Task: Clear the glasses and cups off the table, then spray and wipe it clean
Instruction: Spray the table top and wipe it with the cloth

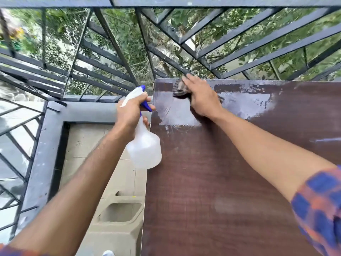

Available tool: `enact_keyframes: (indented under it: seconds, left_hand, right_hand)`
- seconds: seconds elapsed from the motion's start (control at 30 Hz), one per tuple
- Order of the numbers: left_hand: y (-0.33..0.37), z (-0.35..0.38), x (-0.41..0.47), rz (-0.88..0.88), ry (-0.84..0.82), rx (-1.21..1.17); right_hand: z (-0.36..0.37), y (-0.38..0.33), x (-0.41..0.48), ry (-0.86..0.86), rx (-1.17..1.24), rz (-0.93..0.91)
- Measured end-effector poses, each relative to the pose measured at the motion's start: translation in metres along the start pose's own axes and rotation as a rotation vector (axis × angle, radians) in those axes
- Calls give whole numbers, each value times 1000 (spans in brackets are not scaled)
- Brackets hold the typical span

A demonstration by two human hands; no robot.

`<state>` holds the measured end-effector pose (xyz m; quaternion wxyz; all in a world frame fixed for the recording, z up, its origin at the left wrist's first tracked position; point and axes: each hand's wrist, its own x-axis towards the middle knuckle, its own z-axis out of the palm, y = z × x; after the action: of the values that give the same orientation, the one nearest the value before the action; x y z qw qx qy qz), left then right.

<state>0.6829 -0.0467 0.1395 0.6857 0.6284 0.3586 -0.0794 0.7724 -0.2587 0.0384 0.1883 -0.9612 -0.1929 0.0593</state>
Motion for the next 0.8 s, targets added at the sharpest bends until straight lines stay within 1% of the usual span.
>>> enact_keyframes:
  seconds: [0.07, 0.13, 0.17, 0.27, 0.33, 0.4, 0.43, 0.47, 0.57, 0.63, 0.7, 0.73, 0.8]
  left_hand:
    - [-1, 4, 1, -8, 0, -4]
    - [-2, 9, 0, -23, -17, 3]
    - [-2, 13, -1, -29, -25, 9]
    - [-4, 24, -2, -32, -48, 34]
    - [-6, 30, -4, -31, -66, 38]
    - [-7, 35, -6, -26, -78, 34]
    - [-6, 38, -7, -23, -80, 36]
    - [-5, 40, -8, -18, -80, 40]
    - [-2, 49, -13, -4, -81, 51]
    - [-1, 56, -16, 4, -83, 62]
    - [-1, 62, -20, 15, -92, 62]
    - [-2, 66, -21, 23, -98, 59]
    - [-5, 73, -22, 32, -111, 61]
  right_hand:
    - [-11, -8, 28, -13, 31, 67]
    - [-12, -23, 37, -11, 53, 81]
    - [-9, -29, 33, -16, 58, 51]
    - [8, -33, -18, -49, 76, -145]
    - [14, -19, -69, -43, 79, -264]
    - [9, 8, -104, -33, 59, -319]
    - [3, 23, -106, -18, 52, -307]
    - [-5, 36, -100, 7, 46, -245]
    - [-23, 61, -46, 89, 38, 103]
    - [-29, 61, -8, 99, 80, 241]
    - [-28, 43, 10, 68, 115, 244]
    - [-26, 31, 8, 35, 124, 194]
    - [-12, 12, -15, -8, 121, 7]
